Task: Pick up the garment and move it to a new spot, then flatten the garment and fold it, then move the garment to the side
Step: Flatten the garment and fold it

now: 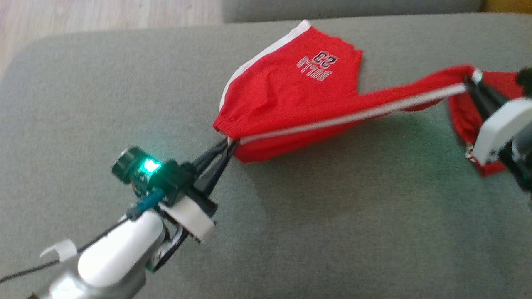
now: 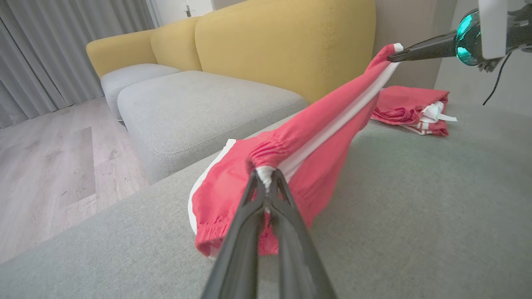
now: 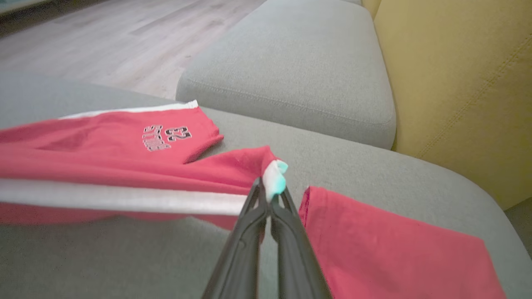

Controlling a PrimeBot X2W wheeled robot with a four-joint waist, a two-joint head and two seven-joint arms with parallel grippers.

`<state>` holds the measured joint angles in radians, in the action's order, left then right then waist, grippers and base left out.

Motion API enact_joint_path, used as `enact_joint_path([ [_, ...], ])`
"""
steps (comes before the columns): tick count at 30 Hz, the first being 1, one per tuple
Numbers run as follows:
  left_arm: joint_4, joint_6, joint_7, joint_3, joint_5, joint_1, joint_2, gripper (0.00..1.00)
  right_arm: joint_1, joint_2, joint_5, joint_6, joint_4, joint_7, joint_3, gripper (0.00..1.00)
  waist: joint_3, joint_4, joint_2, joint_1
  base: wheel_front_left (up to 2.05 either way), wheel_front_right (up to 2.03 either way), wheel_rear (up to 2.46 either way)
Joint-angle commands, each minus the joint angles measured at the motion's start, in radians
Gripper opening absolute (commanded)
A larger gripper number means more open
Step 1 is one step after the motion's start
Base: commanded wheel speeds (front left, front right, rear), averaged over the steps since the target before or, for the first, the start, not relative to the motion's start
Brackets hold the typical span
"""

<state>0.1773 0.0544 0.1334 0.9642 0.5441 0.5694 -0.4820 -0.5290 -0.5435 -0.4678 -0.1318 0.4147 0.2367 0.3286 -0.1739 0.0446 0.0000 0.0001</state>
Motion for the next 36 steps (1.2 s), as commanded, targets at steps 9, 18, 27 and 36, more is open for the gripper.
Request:
enact_joint_path([
  [9,0.049,-0.003,0.013,-0.08,0.014,0.143,0.013,0.0,-0.177,0.054,0.07,0.001,0.021,0.043,-0.079,0.0,-0.115,0.068,0.0,-0.0001,0.0,0.0,0.0],
  [18,0.136,-0.021,0.022,-0.068,0.003,0.23,0.084,0.0,-0.391,0.096,0.144,0.001,0.162,0.03,-0.005,0.0,-0.217,0.153,0.0,-0.0001,0.0,0.0,0.0],
  [27,0.197,-0.042,0.066,-0.049,0.005,0.27,0.175,0.0,-0.501,0.099,0.176,0.001,0.337,-0.037,-0.021,0.0,-0.268,0.252,0.0,-0.0001,0.0,0.0,0.0],
  [36,0.283,-0.064,0.088,-0.03,-0.004,0.331,0.255,0.0,-0.608,0.087,0.206,0.001,0.456,-0.08,0.008,0.0,-0.316,0.305,0.0,-0.0001,0.0,0.0,0.0],
])
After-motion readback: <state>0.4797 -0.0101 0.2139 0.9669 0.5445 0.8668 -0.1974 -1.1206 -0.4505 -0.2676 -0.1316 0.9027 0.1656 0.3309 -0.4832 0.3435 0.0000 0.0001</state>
